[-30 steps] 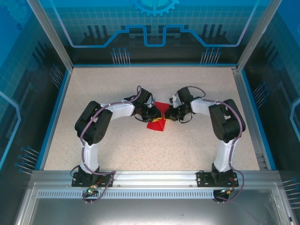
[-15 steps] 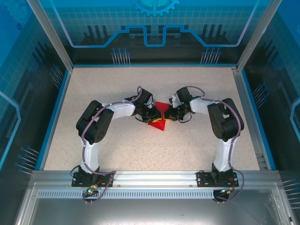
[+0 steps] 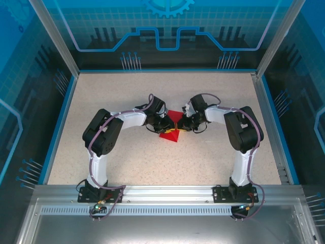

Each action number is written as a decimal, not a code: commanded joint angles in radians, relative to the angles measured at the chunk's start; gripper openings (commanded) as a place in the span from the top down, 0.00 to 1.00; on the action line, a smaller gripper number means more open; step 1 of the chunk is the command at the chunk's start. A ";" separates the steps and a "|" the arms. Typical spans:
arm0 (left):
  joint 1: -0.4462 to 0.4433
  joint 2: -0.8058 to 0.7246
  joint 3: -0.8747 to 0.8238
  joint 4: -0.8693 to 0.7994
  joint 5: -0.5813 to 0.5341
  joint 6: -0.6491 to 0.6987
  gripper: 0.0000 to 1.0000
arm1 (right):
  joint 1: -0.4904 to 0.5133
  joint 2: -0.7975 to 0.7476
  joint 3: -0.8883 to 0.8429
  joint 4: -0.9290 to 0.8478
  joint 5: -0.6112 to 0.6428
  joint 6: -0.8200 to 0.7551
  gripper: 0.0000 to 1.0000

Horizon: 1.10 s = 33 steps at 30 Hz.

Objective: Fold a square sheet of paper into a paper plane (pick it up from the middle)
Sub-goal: Fold the triangle a second time at the center of the table.

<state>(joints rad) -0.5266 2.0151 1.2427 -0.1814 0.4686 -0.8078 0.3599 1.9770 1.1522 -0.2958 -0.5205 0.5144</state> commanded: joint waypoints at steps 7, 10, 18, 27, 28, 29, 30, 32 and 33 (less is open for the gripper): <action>-0.004 -0.015 0.003 0.019 0.032 -0.006 0.83 | 0.013 0.012 0.020 -0.027 0.017 -0.016 0.91; -0.004 0.010 0.007 -0.005 0.025 -0.002 0.84 | 0.012 0.012 0.023 -0.035 0.027 -0.016 0.91; -0.004 0.023 0.010 -0.039 0.004 0.011 0.84 | 0.013 0.013 0.024 -0.039 0.037 -0.014 0.91; -0.003 0.029 0.009 -0.050 -0.005 0.015 0.84 | 0.013 0.021 0.031 -0.039 0.033 -0.015 0.90; -0.004 0.031 0.009 -0.050 -0.005 0.015 0.84 | 0.012 0.023 0.031 -0.038 0.033 -0.014 0.91; -0.003 0.031 0.010 -0.052 -0.006 0.014 0.85 | 0.013 0.024 0.032 -0.039 0.033 -0.014 0.91; -0.004 0.032 0.010 -0.053 -0.008 0.014 0.85 | 0.011 0.025 0.033 -0.038 0.033 -0.014 0.91; -0.004 0.033 0.008 -0.057 -0.011 0.012 0.85 | 0.013 0.028 0.034 -0.038 0.035 -0.014 0.91; -0.004 0.033 0.009 -0.056 -0.012 0.013 0.85 | 0.013 0.028 0.035 -0.039 0.035 -0.014 0.91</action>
<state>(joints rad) -0.5266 2.0304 1.2427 -0.1993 0.4679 -0.8101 0.3603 1.9835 1.1622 -0.3141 -0.4976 0.5148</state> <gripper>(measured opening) 0.155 0.095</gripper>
